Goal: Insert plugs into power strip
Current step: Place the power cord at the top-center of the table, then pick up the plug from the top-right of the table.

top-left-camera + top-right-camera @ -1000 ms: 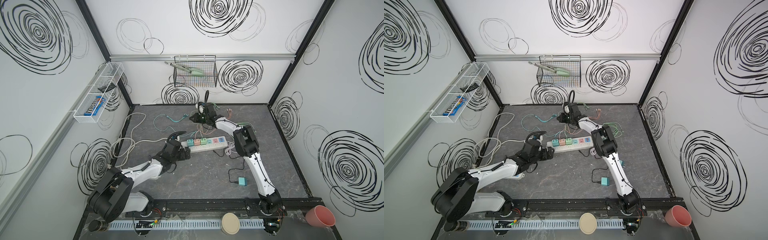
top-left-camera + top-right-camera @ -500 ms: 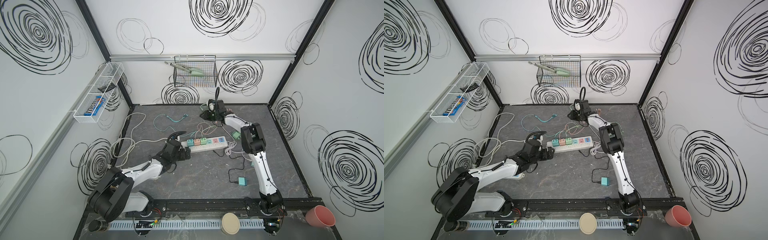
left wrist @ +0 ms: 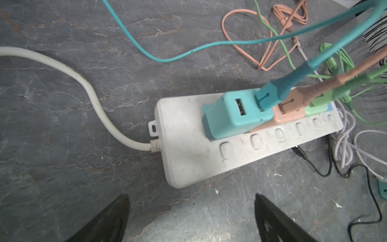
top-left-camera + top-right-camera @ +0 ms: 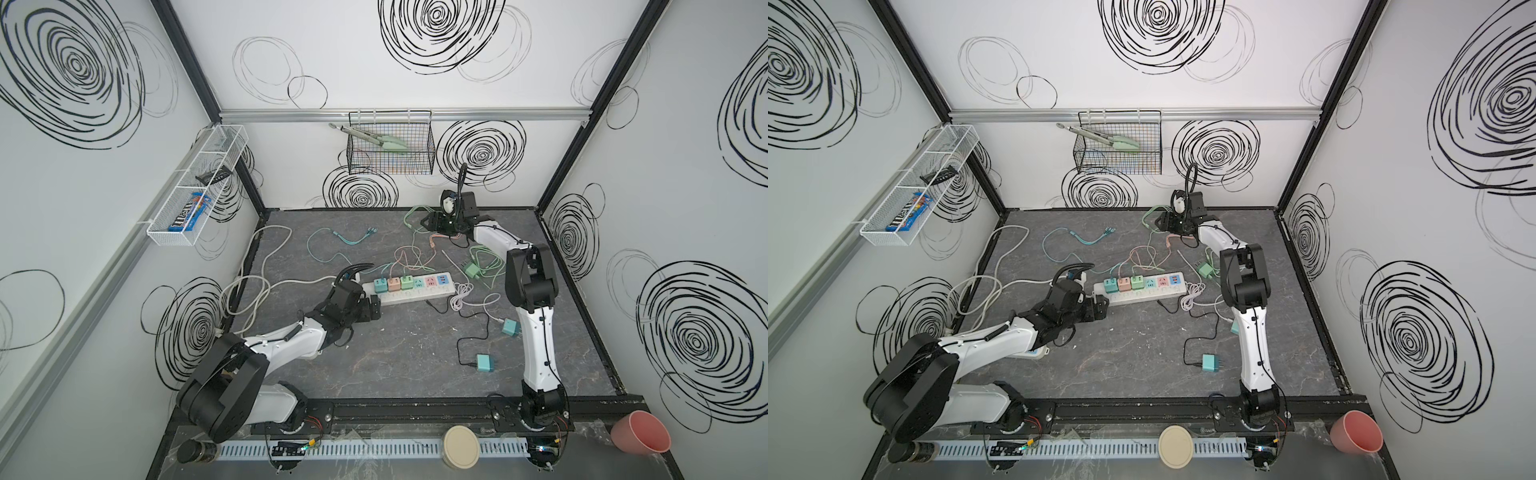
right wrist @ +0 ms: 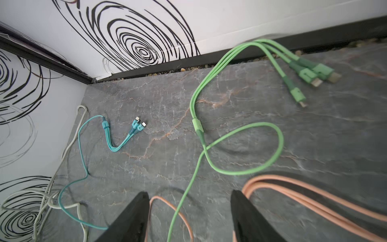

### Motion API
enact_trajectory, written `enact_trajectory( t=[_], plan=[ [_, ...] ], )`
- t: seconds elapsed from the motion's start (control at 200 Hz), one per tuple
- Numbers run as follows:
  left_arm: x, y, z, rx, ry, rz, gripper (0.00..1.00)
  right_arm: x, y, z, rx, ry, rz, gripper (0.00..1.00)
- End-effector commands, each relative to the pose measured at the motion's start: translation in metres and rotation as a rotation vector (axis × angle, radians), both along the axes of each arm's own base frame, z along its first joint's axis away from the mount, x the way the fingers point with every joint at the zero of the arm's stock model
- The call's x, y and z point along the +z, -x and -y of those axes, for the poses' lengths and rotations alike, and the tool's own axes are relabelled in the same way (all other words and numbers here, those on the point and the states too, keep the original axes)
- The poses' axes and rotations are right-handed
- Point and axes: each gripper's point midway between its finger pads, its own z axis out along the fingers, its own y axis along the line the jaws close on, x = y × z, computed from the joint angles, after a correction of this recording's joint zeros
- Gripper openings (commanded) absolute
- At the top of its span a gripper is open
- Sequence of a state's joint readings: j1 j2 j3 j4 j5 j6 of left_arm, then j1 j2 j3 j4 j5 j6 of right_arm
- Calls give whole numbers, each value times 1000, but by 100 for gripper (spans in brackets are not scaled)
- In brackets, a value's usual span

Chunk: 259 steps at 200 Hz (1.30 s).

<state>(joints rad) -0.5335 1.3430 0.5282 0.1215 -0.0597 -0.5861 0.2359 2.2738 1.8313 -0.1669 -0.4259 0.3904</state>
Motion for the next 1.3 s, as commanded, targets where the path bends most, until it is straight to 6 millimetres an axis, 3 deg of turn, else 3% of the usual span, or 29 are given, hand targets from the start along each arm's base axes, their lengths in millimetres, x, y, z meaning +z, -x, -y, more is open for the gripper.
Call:
enact_trajectory(
  t=[0.0, 0.065, 0.245, 0.385, 0.555, 0.841, 0.981, 1.291],
  plan=[
    [10, -7, 3, 2, -25, 41, 96, 31, 20, 30, -38, 29, 30, 84],
    [13, -8, 3, 7, -34, 56, 96, 29, 36, 51, -75, 64, 28, 90],
    [23, -9, 3, 20, -26, 99, 96, 10, 84, 103, -122, 104, -35, 91],
    [27, -10, 5, 23, -10, 116, 96, -14, 110, 114, -47, 161, -117, 91],
    [29, -12, 11, 11, 6, 116, 96, -53, 119, 133, -79, 322, -232, 90],
    [29, -13, 14, -1, 3, 111, 96, -73, 125, 123, -15, 372, -275, 82],
    [27, -13, 15, -5, 3, 104, 96, -71, 130, 121, -18, 429, -254, 78],
    [22, -12, 19, -20, 6, 89, 96, -46, 137, 124, -31, 558, -158, 79]
  ],
)
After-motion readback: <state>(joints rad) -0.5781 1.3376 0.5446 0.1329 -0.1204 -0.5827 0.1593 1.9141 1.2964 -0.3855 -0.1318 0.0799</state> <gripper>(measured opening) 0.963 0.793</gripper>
